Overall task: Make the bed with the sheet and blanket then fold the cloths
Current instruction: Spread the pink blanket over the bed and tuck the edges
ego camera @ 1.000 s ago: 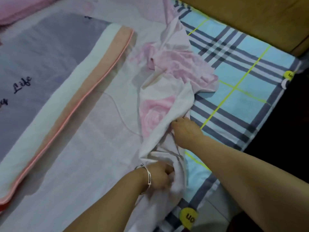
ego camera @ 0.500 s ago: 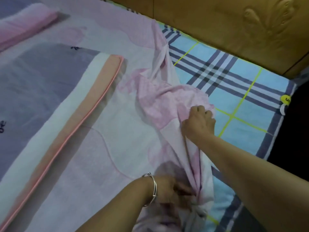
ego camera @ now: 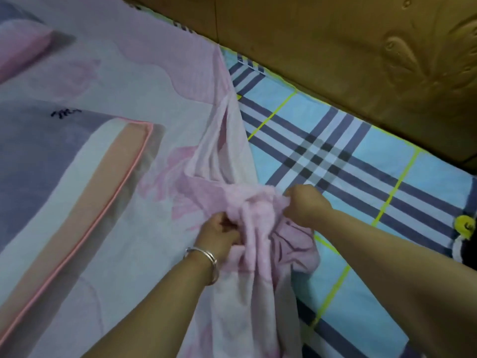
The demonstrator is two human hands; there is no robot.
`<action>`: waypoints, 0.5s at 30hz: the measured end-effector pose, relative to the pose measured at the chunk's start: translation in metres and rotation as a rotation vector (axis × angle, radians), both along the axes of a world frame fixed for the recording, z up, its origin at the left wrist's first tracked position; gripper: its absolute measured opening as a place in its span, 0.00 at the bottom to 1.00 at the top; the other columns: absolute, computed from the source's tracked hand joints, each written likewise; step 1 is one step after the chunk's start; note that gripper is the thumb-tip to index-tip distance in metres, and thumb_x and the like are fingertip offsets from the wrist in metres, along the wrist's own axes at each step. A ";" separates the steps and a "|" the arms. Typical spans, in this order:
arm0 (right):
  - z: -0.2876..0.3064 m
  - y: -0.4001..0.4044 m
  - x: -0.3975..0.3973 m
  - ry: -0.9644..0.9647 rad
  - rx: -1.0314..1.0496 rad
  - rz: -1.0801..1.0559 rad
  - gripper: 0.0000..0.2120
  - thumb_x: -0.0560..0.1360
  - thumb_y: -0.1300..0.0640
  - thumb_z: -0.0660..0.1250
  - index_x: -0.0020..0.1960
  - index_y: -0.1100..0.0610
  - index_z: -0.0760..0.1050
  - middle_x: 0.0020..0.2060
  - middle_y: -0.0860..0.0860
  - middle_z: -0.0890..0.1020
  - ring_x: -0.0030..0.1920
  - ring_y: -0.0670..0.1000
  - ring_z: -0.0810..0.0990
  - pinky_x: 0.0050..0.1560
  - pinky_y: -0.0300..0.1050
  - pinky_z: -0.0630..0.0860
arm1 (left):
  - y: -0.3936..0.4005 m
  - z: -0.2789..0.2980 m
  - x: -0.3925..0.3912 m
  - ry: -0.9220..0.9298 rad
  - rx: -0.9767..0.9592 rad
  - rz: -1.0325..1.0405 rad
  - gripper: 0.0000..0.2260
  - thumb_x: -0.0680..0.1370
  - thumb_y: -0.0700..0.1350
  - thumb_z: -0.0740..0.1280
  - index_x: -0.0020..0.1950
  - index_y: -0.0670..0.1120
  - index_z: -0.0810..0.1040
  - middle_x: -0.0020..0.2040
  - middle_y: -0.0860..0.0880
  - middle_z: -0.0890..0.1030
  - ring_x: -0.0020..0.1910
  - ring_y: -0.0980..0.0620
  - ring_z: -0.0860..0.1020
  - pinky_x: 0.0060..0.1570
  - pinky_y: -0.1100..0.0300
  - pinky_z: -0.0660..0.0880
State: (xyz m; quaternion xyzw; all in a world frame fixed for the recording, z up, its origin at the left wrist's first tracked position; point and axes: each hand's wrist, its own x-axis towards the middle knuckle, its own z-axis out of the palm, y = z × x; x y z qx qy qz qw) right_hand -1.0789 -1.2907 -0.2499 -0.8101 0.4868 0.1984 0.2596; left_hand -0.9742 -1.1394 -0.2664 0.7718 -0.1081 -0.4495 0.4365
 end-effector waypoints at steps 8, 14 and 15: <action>0.033 -0.071 -0.021 0.385 0.162 0.258 0.07 0.75 0.58 0.66 0.40 0.59 0.74 0.28 0.50 0.84 0.34 0.49 0.82 0.46 0.43 0.79 | -0.060 0.012 0.041 -0.543 0.101 0.100 0.10 0.72 0.33 0.66 0.53 0.35 0.77 0.53 0.36 0.79 0.55 0.42 0.77 0.58 0.56 0.73; 0.011 -0.065 -0.005 -0.169 0.353 0.099 0.14 0.70 0.52 0.73 0.53 0.53 0.75 0.47 0.48 0.75 0.47 0.48 0.75 0.46 0.39 0.70 | -0.098 0.006 0.077 -0.329 0.412 0.292 0.34 0.73 0.53 0.69 0.71 0.37 0.60 0.69 0.35 0.68 0.68 0.38 0.69 0.67 0.48 0.67; 0.010 -0.064 -0.002 -0.204 0.343 0.120 0.07 0.71 0.53 0.71 0.42 0.53 0.74 0.39 0.47 0.74 0.40 0.47 0.73 0.40 0.38 0.69 | -0.101 0.004 0.083 -0.257 0.382 0.351 0.36 0.70 0.55 0.71 0.69 0.36 0.63 0.65 0.35 0.73 0.64 0.39 0.74 0.64 0.47 0.72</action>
